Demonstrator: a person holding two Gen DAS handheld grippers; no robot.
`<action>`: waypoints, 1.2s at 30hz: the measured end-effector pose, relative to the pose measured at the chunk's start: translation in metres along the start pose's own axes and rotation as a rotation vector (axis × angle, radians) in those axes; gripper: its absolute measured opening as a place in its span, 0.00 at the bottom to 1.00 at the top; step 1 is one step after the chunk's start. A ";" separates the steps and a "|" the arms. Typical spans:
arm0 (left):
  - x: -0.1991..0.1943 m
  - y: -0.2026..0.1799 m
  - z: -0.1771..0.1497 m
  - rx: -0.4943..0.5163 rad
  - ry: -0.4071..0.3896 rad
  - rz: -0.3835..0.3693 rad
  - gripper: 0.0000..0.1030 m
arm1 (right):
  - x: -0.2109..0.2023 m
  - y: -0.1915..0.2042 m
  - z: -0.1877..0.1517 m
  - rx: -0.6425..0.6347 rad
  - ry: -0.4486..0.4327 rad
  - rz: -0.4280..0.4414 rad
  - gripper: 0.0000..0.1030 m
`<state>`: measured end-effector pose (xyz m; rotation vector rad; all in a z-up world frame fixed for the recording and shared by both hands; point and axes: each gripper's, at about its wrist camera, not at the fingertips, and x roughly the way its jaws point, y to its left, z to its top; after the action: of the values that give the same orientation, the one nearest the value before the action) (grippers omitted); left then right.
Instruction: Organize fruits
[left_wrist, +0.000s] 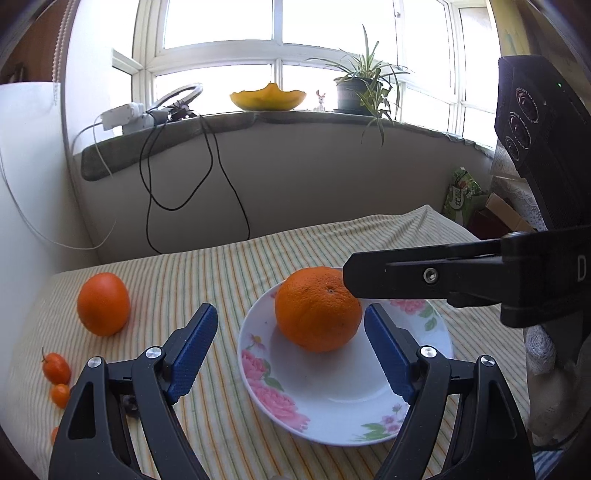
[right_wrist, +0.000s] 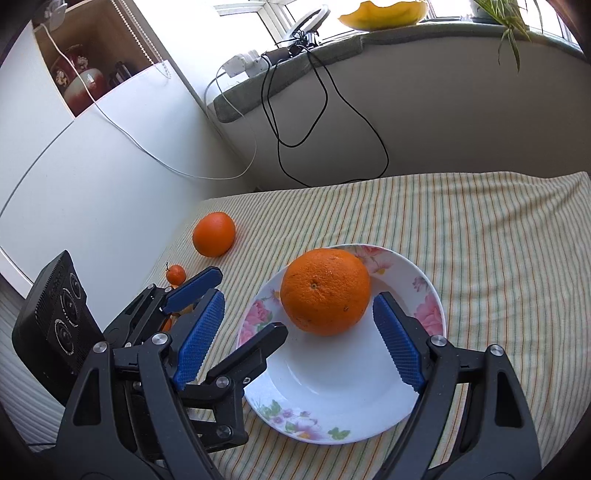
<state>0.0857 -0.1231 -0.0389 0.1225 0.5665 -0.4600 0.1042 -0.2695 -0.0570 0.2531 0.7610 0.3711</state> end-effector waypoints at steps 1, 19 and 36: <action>-0.003 0.002 -0.002 -0.005 0.002 0.004 0.79 | -0.001 0.003 -0.001 -0.011 -0.007 -0.009 0.83; -0.069 0.070 -0.046 -0.139 -0.025 0.158 0.79 | 0.006 0.067 -0.016 -0.206 -0.038 0.022 0.92; -0.093 0.142 -0.093 -0.317 0.013 0.252 0.66 | 0.061 0.137 -0.035 -0.356 0.046 0.092 0.86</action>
<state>0.0347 0.0615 -0.0687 -0.1058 0.6212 -0.1215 0.0879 -0.1175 -0.0708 -0.0555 0.7165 0.5926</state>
